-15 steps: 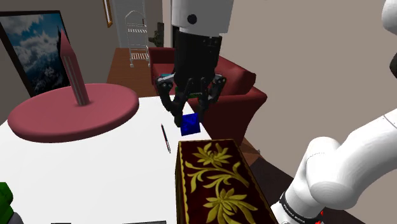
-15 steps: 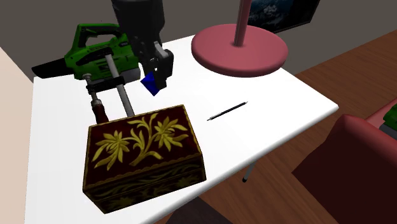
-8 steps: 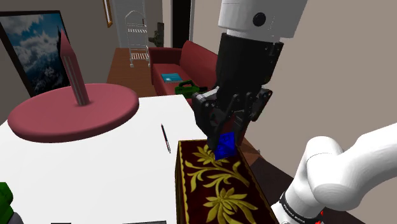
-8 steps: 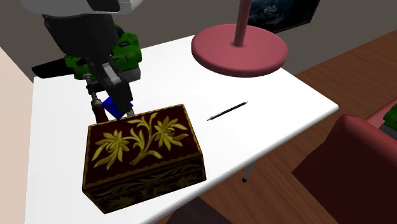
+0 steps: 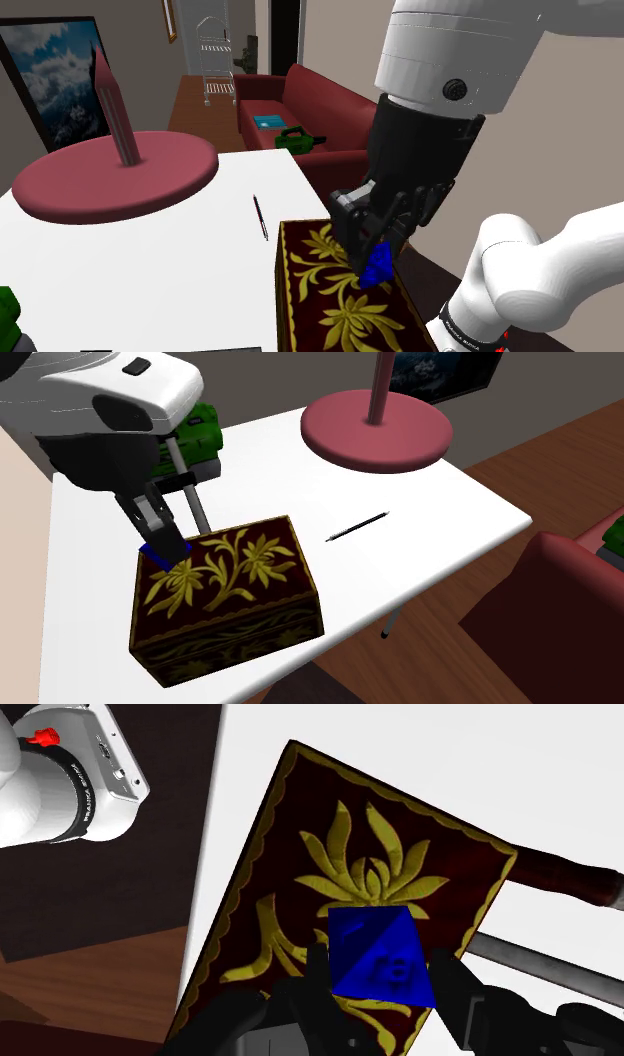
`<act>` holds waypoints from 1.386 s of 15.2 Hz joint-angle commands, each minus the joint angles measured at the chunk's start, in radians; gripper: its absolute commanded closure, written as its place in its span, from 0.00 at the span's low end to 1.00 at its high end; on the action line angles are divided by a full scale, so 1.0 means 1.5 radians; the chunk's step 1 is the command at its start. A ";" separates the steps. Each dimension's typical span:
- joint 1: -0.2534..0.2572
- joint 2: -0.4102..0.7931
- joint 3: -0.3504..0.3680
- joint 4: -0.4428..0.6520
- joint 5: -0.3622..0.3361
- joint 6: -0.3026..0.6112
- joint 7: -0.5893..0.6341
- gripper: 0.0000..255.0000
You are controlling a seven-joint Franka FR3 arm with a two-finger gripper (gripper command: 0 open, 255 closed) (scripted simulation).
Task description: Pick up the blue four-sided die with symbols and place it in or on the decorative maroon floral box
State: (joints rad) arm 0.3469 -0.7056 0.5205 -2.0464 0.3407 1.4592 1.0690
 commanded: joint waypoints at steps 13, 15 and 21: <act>0.014 -0.035 0.017 -0.121 0.022 0.087 -0.014 1.00; 0.014 -0.035 0.017 -0.121 0.022 0.087 -0.014 1.00; 0.014 -0.035 0.017 -0.121 0.022 0.087 -0.014 0.00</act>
State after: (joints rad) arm 0.3675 -0.7587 0.5457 -2.2284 0.3743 1.5894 1.0485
